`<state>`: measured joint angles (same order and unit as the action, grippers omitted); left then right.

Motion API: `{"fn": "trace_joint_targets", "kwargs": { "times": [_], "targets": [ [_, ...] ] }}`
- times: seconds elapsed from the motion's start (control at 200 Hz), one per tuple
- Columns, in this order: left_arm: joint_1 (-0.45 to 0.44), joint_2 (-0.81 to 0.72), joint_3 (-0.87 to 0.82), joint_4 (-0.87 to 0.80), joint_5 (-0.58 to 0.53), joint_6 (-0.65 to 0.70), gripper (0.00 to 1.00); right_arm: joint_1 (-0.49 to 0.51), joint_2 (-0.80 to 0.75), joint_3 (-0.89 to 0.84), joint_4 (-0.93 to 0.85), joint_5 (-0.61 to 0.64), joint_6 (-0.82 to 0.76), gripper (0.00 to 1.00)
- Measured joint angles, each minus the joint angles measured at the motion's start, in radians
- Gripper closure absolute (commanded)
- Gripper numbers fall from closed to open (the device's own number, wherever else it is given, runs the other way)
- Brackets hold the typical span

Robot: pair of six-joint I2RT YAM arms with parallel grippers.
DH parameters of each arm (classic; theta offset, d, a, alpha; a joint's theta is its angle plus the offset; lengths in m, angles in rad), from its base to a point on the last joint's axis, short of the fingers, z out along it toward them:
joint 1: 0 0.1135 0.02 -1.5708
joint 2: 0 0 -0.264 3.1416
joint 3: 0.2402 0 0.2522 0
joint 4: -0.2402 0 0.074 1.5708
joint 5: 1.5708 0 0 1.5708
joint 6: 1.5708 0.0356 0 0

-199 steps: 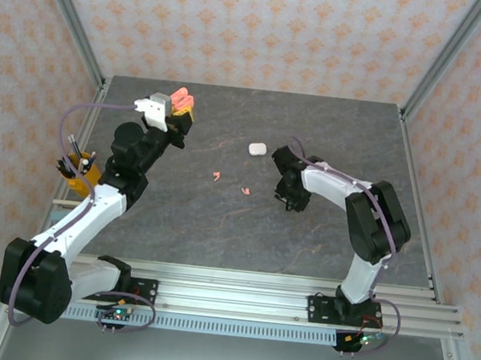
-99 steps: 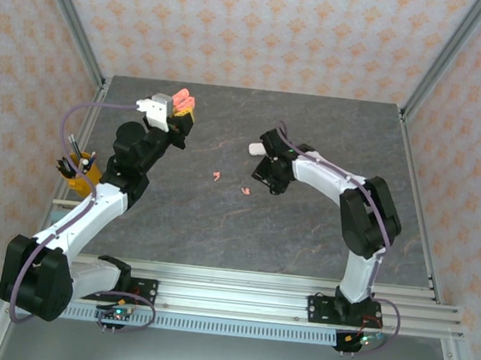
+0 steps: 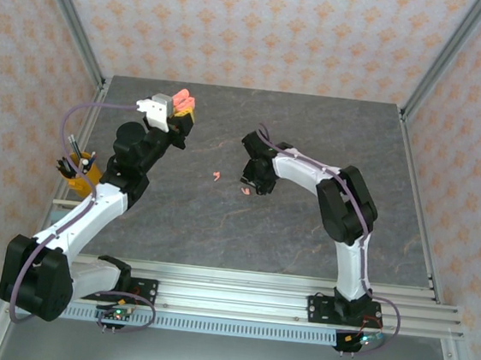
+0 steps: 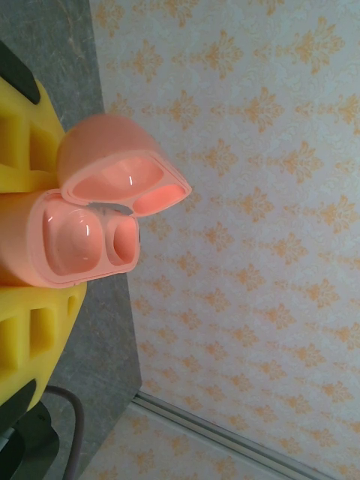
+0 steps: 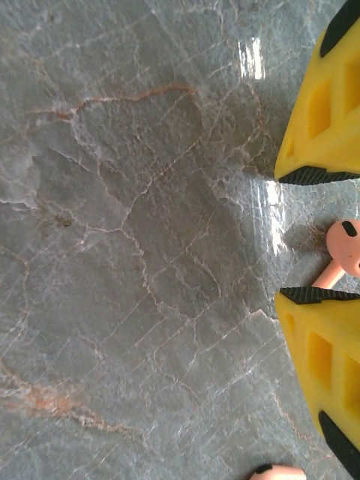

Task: Insert the wireless bluetooth earbuds into the charging case

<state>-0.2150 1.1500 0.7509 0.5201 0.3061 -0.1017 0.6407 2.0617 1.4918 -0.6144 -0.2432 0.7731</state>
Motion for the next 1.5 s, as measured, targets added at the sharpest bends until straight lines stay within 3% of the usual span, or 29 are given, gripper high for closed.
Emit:
{"fn": "trace_joint_targets", "kwargs": {
  "times": [0.34,0.661,0.836,1.171,1.501],
  "targets": [
    [0.000,0.000,0.000,0.000,0.000,-0.003,1.00,0.009,-0.011,-0.039,0.012,-0.001,0.001,0.67],
    [0.000,0.000,0.000,0.000,0.000,-0.004,1.00,0.051,-0.235,-0.274,-0.037,0.011,-0.043,0.68],
    [0.000,0.000,-0.005,0.001,-0.001,-0.006,1.00,0.050,-0.294,-0.282,-0.059,0.055,-0.042,0.67],
    [0.000,-0.029,-0.026,0.000,-0.008,-0.006,1.00,0.043,-0.124,-0.058,-0.076,0.097,-0.047,0.66],
    [0.000,-0.040,-0.040,-0.002,-0.012,-0.006,1.00,0.041,0.029,0.079,-0.043,0.032,-0.053,0.65]
  ]
}}
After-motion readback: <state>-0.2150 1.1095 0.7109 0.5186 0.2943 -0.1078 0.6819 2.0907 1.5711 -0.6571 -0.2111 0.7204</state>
